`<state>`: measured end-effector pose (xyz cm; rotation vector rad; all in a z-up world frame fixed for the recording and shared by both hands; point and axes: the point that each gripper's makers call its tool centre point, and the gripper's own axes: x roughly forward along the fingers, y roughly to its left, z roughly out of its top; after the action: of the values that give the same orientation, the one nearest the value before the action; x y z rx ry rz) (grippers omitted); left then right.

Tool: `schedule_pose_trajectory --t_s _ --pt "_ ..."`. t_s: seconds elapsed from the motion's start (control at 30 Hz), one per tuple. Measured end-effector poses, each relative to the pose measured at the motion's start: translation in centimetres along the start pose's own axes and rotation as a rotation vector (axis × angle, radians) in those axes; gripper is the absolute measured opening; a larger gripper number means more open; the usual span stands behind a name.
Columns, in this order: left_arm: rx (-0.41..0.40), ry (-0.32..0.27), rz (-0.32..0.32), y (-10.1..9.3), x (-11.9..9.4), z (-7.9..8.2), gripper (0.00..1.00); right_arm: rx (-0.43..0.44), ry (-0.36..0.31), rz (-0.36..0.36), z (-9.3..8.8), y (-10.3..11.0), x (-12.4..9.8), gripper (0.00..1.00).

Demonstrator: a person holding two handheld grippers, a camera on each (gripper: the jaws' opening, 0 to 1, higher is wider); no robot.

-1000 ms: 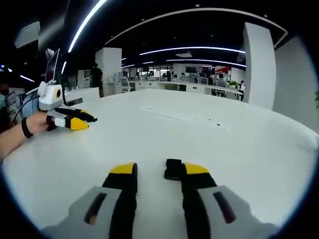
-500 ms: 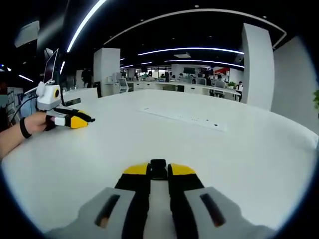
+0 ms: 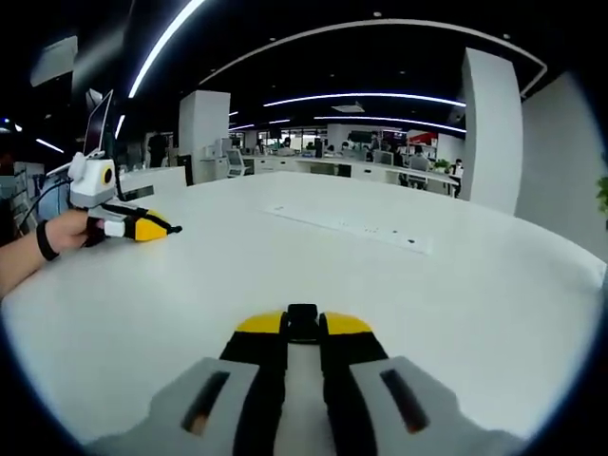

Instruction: Snap the two parts of the plastic buckle together until the buckle closes and remains connected.

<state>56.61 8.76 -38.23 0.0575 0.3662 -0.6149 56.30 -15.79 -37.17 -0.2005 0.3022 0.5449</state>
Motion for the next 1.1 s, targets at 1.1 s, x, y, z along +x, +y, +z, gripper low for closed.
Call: schedule_pose_trajectory --t_s 1.1 --pt "-0.077 0.030 -0.006 -0.69 -0.80 -0.08 0.11 0.070 0.047 -0.066 -0.29 -0.11 -0.65 0.11"
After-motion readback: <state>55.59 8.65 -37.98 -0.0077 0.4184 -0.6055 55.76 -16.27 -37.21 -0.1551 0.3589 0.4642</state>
